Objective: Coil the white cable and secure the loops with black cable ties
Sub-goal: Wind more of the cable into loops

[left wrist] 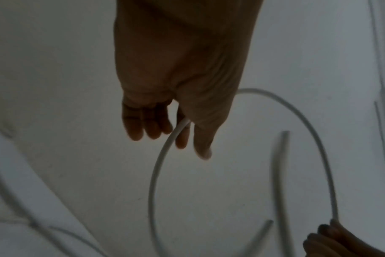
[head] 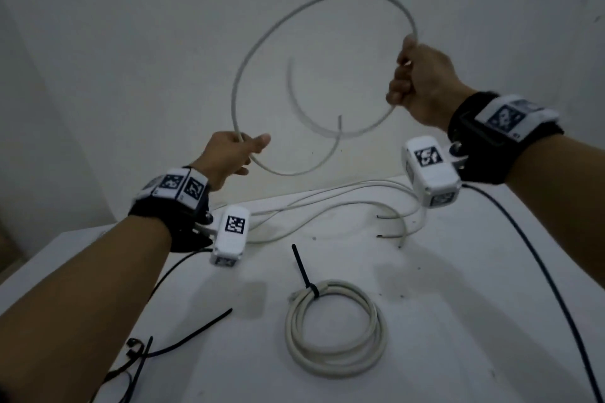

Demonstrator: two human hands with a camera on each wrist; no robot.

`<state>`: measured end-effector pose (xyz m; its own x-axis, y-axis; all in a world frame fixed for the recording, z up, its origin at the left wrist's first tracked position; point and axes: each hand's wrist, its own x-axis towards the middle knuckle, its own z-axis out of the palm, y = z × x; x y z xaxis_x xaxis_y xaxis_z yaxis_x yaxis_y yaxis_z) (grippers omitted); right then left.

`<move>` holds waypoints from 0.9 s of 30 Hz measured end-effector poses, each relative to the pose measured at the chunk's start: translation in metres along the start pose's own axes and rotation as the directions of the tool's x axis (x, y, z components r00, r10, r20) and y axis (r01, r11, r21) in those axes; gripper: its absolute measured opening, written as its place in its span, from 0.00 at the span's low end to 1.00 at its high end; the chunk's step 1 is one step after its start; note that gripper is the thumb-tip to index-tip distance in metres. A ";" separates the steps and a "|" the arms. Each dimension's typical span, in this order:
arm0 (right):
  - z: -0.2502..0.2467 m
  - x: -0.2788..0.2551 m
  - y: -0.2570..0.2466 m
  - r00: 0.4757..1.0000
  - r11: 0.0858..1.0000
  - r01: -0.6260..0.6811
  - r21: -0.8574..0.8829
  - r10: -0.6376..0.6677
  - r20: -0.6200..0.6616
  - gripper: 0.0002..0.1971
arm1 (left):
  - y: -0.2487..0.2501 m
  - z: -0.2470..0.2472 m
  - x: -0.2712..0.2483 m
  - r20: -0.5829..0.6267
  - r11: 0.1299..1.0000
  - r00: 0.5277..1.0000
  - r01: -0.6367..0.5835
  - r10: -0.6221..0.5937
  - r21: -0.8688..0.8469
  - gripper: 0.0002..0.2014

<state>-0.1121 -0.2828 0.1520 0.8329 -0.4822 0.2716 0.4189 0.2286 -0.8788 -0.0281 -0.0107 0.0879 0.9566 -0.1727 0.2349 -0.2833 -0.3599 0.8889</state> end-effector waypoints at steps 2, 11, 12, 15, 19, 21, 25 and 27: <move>-0.001 -0.005 0.016 0.999 0.998 -0.040 -0.045 0.041 0.033 0.18 | 0.011 0.001 -0.002 0.119 0.985 0.992 0.019 -0.040 0.171 0.13; 0.009 -0.029 0.032 0.977 0.948 0.097 -0.303 -0.034 0.209 0.18 | 0.019 0.036 -0.017 0.122 0.997 0.989 -0.082 0.083 -0.012 0.16; 0.009 -0.032 0.028 0.971 0.941 0.112 -0.318 -0.035 0.238 0.19 | 0.023 0.040 -0.020 0.069 0.992 0.991 -0.114 0.118 -0.062 0.14; 0.008 -0.040 0.014 0.923 0.903 0.179 -0.390 -0.017 0.384 0.20 | 0.032 0.039 -0.026 -0.114 0.957 0.951 -0.289 0.289 0.016 0.23; 0.010 -0.058 -0.001 0.863 0.835 0.281 -0.472 -0.005 0.505 0.19 | 0.052 0.037 -0.039 0.128 0.950 0.941 -0.311 0.313 -0.032 0.15; 0.010 -0.064 -0.008 0.876 0.823 0.308 -0.478 -0.050 0.479 0.16 | 0.061 0.037 -0.047 0.137 0.948 0.945 -0.276 0.298 -0.157 0.08; -0.007 -0.074 -0.018 0.903 0.714 0.287 -0.639 0.021 0.429 0.12 | 0.073 0.024 -0.062 0.077 0.909 0.978 -0.150 0.195 -0.389 0.16; -0.019 -0.084 -0.018 0.903 0.503 0.307 -0.808 0.116 0.414 0.10 | 0.080 0.013 -0.068 0.065 0.889 0.986 -0.110 0.154 -0.445 0.15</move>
<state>-0.1963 -0.2625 0.1378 0.9502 -0.0583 0.3061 0.1737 -0.7164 -0.6757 -0.1169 -0.0392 0.1378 0.8949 -0.2855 0.3430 -0.3260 0.1067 0.9393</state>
